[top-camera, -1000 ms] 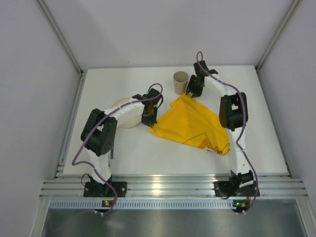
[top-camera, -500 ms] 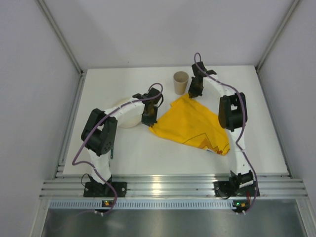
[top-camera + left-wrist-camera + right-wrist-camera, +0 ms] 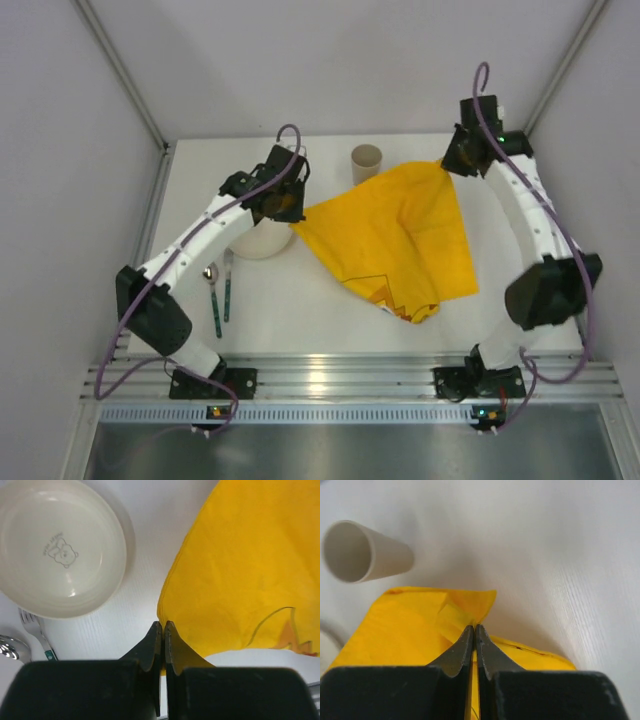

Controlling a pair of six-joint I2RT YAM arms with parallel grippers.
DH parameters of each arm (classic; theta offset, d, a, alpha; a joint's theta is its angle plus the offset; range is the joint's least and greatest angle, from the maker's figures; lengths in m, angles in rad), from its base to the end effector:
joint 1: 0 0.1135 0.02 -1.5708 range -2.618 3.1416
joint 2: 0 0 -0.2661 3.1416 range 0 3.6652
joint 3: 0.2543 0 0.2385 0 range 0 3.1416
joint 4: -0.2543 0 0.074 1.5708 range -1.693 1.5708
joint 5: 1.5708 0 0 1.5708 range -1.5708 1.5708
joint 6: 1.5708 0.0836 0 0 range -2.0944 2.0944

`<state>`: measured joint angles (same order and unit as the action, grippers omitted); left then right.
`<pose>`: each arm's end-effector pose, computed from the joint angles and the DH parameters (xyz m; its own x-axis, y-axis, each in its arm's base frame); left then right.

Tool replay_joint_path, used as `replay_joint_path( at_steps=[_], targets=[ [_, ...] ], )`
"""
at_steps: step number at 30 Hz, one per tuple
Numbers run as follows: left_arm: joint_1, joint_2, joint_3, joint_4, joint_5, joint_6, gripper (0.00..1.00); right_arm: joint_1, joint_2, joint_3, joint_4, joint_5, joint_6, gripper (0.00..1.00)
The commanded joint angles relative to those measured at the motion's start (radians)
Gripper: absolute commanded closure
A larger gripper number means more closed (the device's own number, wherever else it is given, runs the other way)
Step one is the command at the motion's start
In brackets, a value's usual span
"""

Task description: Set the dinner table for one person

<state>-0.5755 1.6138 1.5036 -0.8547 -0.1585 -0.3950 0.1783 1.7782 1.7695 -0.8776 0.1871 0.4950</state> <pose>0.3064 -0.1830 0.2849 -0.8143 0.0753 -0.5756 0.1611 0.9819 -0.0994 0.4012 0.0565 0.3109 -0.6987 0.3483 -0.6249 0.3107 0.9345 0.1735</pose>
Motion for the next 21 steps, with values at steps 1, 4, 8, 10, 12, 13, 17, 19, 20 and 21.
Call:
replay_joint_path(
  at_steps=[1, 4, 8, 10, 12, 13, 17, 19, 20, 21],
  targets=[
    [-0.001, -0.150, 0.108, -0.067, -0.017, 0.034, 1.00, 0.012, -0.299, -0.045, -0.067, 0.055, -0.021, 1.00],
    [-0.007, -0.251, 0.174, -0.105, 0.022, 0.051, 1.00, 0.013, -0.640, -0.120, -0.060, 0.089, -0.015, 1.00],
    [-0.011, -0.396, 0.221, -0.121, 0.115, 0.059, 1.00, 0.013, -0.956, -0.179, -0.075, 0.179, -0.036, 1.00],
    [-0.012, -0.434, 0.266, -0.135, 0.143, 0.077, 1.00, 0.012, -1.029, -0.136, -0.169, 0.276, -0.049, 1.00],
    [-0.011, -0.442, 0.376, -0.194, 0.152, 0.106, 1.00, 0.012, -1.042, -0.061, -0.231, 0.340, -0.070, 1.00],
    [-0.011, -0.433, 0.414, -0.216, 0.149, 0.116, 1.00, 0.012, -1.042, -0.045, -0.250, 0.377, -0.082, 1.00],
    [-0.009, -0.344, 0.544, -0.283, 0.143, 0.146, 1.00, 0.010, -0.998, -0.051, -0.199, 0.402, -0.122, 1.00],
    [-0.011, -0.273, 0.572, -0.285, 0.146, 0.143, 1.00, 0.013, -0.920, -0.054, -0.176, 0.402, -0.124, 1.00],
    [-0.011, -0.250, 0.575, -0.271, 0.149, 0.139, 1.00, 0.013, -0.886, -0.048, -0.176, 0.403, -0.121, 1.00],
    [-0.011, -0.215, 0.570, -0.261, 0.152, 0.136, 1.00, 0.012, -0.851, -0.047, -0.179, 0.400, -0.113, 1.00]
  ],
)
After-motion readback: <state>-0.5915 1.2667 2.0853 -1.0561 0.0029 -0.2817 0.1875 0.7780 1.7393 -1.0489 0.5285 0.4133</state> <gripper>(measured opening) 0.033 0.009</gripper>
